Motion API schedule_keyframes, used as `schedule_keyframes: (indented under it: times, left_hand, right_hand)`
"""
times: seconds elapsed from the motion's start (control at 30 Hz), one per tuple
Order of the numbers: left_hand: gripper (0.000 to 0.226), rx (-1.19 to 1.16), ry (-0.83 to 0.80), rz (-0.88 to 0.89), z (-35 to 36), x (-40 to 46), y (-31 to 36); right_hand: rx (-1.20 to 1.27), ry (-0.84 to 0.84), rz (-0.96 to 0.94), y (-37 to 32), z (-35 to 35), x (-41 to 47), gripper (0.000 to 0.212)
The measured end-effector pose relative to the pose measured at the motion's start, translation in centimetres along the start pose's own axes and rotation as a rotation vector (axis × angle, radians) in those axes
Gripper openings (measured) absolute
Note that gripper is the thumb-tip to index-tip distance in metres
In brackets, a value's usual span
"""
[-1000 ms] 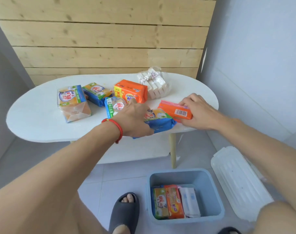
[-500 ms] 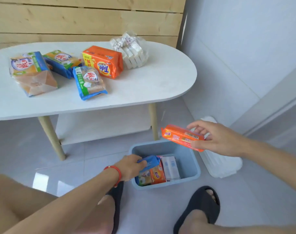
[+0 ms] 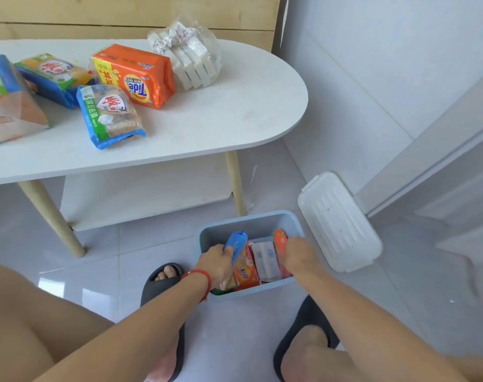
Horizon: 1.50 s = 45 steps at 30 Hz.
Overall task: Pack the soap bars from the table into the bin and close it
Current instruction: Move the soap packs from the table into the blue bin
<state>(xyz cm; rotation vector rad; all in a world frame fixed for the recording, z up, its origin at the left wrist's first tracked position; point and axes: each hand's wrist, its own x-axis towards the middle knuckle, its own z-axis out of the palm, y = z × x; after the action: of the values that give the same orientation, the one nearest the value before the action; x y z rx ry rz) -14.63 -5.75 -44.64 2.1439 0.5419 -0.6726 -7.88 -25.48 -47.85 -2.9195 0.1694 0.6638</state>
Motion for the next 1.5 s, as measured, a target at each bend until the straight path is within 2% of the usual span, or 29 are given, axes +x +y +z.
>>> schedule_keyframes:
  times: [0.17, 0.2, 0.27, 0.33, 0.43, 0.5, 0.57, 0.63, 0.7, 0.8, 0.87, 0.93, 1.03, 1.13, 1.2, 1.27, 1.3, 1.37, 1.43, 1.5]
  left_hand:
    - [0.044, 0.036, -0.005, -0.019, 0.8, 0.6, -0.4]
    - [0.043, 0.030, 0.005, -0.025, 0.9, 0.7, -0.6]
    - [0.042, 0.024, 0.025, -0.030, 0.8, 1.0, -0.8]
    - [0.042, 0.016, 0.038, -0.025, 0.7, 1.2, -0.7]
    - [0.042, 0.025, 0.043, -0.015, 0.8, 1.0, -0.5]
    - [0.043, 0.026, 0.035, -0.012, 1.0, 0.9, -0.5]
    - [0.043, 0.027, 0.032, -0.006, 1.1, 0.8, -0.5]
    - [0.043, 0.030, 0.036, 0.009, 1.2, 0.6, -0.5]
    - [0.044, 0.027, 0.041, 0.023, 1.2, 0.4, -0.8]
    - [0.044, 0.032, 0.050, 0.053, 1.5, 0.1, -1.1]
    - [0.045, 0.040, 0.046, 0.066, 1.7, 0.0, -1.4]
    - [0.045, 0.047, 0.038, 0.073, 2.1, 0.2, -1.6]
    - [0.046, 0.062, 0.042, 0.069, 2.6, 0.6, -1.8]
    - [0.045, 0.081, 0.052, 0.085, 2.8, 1.0, -1.5]
    - [0.042, 0.091, 0.056, 0.116, 2.7, 1.4, -1.1]
    - [0.040, 0.082, 0.062, 0.165, 2.6, 1.9, -0.4]
    - [0.039, 0.080, 0.060, 0.205, 2.6, 2.1, 0.0]
    - [0.037, 0.079, 0.023, 0.303, 2.6, 2.3, 0.8]
    - [0.034, 0.059, 0.016, 0.366, 2.9, 2.1, 1.4]
    - [0.036, 0.015, 0.088, 0.347, 3.1, 1.8, 1.4]
  right_hand:
    - [-0.153, -0.026, -0.064, 0.4, 1.6, 1.4, 0.029]
    - [-0.195, -0.028, -0.084, 0.2, 1.8, 1.6, 0.033]
    - [-0.297, -0.095, -0.124, 0.1, 2.8, 1.7, 0.041]
    - [-0.323, -0.196, -0.099, 0.3, 3.7, 1.8, 0.035]
    - [-0.344, -0.240, -0.110, 0.4, 3.8, 2.4, 0.032]
    - [-0.343, -0.205, -0.199, 0.5, 3.5, 3.1, 0.045]
    - [-0.320, -0.188, -0.329, 0.7, 3.4, 3.9, 0.070]
    - [-0.300, -0.199, -0.368, 0.8, 2.9, 4.6, 0.079]
    - [-0.280, -0.197, -0.348, 0.5, 2.6, 5.4, 0.074]
    - [-0.305, -0.217, -0.351, 0.0, 2.1, 6.3, 0.055]
    - [-0.369, -0.263, -0.383, 0.0, 1.7, 6.9, 0.041]
    - [-0.358, -0.301, -0.383, 0.2, 1.2, 7.2, 0.035]
    - [-0.331, -0.269, -0.356, 0.1, 0.5, 6.8, 0.040]
    - [-0.205, -0.230, -0.355, -0.3, -0.7, 5.5, 0.040]
    - [-0.040, -0.210, -0.444, -0.3, -1.5, 4.2, 0.046]
    - [0.057, -0.205, -0.627, -0.4, -2.4, 2.2, 0.059]
    - [0.001, -0.161, -0.730, -0.3, -2.5, 1.2, 0.061]
    - [-0.185, 0.041, -0.891, 0.0, -2.3, -0.3, 0.050]
    - [-0.257, 0.213, -0.919, 0.6, -2.0, -0.8, 0.039]
    - [-0.259, 0.290, -0.873, 1.2, -1.8, -0.4, 0.039]
